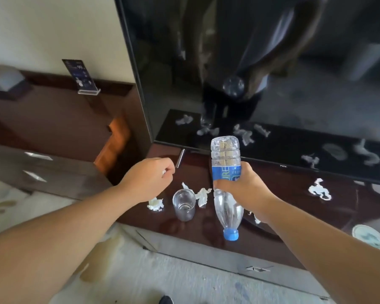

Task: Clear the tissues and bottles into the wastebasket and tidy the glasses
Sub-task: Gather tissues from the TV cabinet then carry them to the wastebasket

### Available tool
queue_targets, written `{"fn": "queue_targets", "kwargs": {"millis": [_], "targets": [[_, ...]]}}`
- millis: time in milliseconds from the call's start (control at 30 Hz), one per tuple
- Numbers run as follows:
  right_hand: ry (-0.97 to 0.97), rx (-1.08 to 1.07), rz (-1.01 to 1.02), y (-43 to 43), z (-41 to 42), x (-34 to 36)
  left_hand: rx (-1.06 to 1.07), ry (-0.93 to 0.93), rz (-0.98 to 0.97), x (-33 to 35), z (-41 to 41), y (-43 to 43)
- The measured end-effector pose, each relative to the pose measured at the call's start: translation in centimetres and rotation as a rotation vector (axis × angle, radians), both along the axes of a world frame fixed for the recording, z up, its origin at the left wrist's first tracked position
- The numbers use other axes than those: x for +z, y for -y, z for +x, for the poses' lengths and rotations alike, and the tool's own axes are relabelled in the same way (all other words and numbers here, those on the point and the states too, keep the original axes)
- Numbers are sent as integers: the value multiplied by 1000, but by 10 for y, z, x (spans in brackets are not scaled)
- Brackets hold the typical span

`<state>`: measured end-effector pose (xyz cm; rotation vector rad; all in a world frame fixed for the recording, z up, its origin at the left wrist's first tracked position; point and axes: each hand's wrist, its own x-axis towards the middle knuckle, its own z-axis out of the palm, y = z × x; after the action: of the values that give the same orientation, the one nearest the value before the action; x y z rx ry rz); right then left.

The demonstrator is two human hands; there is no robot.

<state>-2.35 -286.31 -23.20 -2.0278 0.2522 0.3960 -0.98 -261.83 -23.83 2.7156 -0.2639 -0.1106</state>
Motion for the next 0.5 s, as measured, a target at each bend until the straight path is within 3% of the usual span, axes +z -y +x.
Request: {"fn": "queue_targets", "kwargs": {"millis": [500], "targets": [[-59, -53, -93, -21, -1, -34, 48, -152, 85, -79, -6, -24]]}}
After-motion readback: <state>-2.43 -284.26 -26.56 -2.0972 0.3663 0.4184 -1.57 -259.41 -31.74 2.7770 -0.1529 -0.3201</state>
